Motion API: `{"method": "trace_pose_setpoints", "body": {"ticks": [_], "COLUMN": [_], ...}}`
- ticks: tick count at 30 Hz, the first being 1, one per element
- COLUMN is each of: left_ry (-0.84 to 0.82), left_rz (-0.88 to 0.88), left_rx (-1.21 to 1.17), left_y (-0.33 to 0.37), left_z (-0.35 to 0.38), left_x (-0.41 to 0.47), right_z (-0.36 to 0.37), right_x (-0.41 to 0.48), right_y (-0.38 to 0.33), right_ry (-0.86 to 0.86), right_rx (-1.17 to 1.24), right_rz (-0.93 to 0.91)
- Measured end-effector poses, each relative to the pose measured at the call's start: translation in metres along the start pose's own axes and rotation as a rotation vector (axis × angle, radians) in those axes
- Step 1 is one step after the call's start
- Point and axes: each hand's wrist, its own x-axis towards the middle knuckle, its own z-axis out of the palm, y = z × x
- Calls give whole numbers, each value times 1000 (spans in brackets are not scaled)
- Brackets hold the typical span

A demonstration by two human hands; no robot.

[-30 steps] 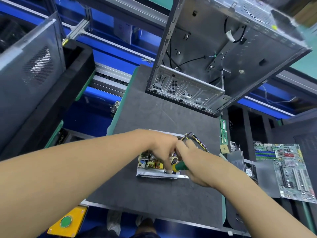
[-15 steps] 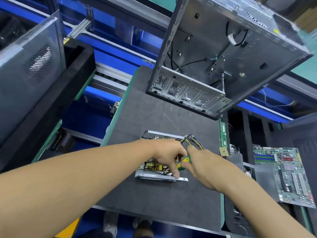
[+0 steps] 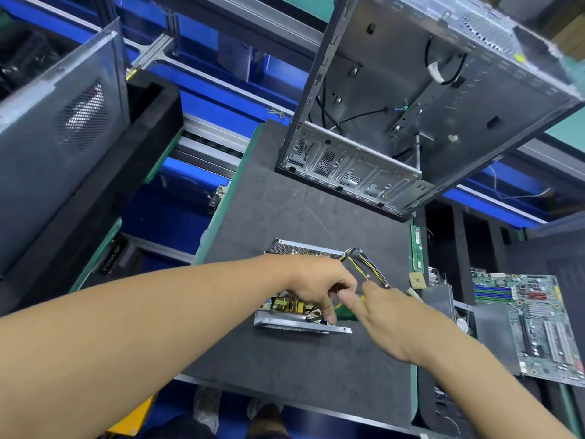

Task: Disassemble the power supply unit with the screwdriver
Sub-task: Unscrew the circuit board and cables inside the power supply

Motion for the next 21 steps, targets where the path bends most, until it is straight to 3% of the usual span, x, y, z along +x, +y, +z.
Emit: {"method": "trace_pose_setpoints", "body": {"ticks": [12, 17, 21], "left_ry": [9, 92, 41], "left_rz": [-37, -25, -47], "left_rx": [-13, 95, 55], "left_y": [0, 5, 3], "left_z": [2, 5, 9], "left_x": [-8, -6, -9], "right_z": [-3, 1, 5], "right_x": [-6, -2, -1], "right_y": [-7, -10, -13], "right_ry": [-85, 42, 44], "right_rx": [80, 105, 115], "right_rz": [-88, 69, -54]}}
